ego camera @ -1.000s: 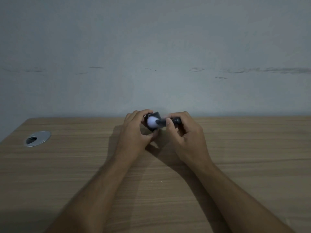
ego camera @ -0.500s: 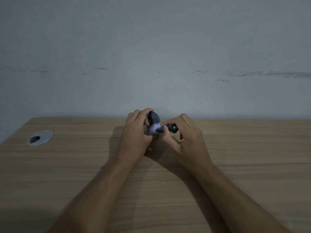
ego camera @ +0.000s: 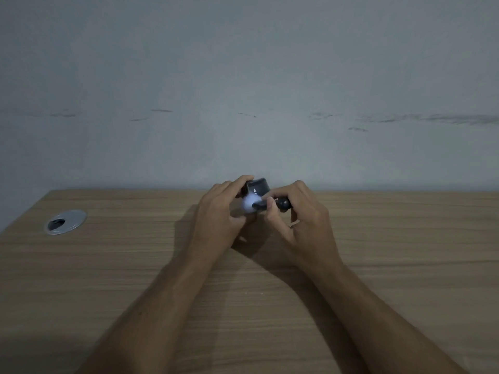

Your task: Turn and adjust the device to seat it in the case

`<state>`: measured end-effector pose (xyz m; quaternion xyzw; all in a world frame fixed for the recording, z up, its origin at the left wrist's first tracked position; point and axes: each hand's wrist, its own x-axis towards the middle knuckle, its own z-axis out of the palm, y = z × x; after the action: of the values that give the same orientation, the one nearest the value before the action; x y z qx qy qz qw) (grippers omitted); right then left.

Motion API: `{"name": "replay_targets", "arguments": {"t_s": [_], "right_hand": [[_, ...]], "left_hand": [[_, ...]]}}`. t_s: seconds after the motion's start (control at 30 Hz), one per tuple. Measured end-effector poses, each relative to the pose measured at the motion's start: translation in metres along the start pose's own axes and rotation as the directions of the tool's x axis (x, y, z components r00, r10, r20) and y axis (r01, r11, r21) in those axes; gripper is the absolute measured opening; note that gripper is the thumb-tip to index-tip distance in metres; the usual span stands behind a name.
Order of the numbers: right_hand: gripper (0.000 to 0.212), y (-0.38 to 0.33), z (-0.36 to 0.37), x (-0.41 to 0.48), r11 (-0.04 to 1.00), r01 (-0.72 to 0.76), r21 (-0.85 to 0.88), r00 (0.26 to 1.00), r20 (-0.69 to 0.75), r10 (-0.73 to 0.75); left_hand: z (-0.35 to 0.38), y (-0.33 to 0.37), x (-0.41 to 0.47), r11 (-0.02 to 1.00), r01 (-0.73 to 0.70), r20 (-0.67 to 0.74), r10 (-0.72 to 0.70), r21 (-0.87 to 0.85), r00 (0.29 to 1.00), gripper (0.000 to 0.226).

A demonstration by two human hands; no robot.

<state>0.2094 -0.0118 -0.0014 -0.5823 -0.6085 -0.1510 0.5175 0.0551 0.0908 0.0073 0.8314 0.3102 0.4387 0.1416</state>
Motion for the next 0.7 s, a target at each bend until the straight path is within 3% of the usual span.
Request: {"name": "replay_targets", "arguments": {"t_s": [0.1,0.37,0.47,0.6,0.7], "right_hand": [[0.014,0.0,0.001,0.0,1.0,-0.012,-0.025,1.0,0.003,0.012],[0.018,0.015,-0.005,0.0,0.926,-0.37,0.079,0.919,-0.115,0.377],[0.019,0.013,-0.006,0.001,0.938,-0.335,0.091,0.932,-0.117,0.344],[0.016,0.003,-0.002,0.0,0.981,-0.167,0.094,0.986,0.015,0.167],[0.017,0.003,0.001,-0.001,0.968,-0.219,0.121,0.976,0.029,0.217]], "left_hand": [[-0.002,0.001,0.0,0.995,0.048,0.005,-0.048,-0.087,0.999,0.063],[-0.003,0.002,-0.001,0.985,0.047,0.093,-0.031,-0.165,0.995,0.059],[-0.003,0.001,-0.001,0.99,0.032,0.096,-0.019,-0.138,0.995,0.059],[-0.002,-0.004,0.0,0.997,0.046,0.116,-0.039,-0.059,0.992,0.067],[-0.002,-0.005,0.001,0.999,0.023,0.122,-0.019,-0.029,0.992,0.068]]}}
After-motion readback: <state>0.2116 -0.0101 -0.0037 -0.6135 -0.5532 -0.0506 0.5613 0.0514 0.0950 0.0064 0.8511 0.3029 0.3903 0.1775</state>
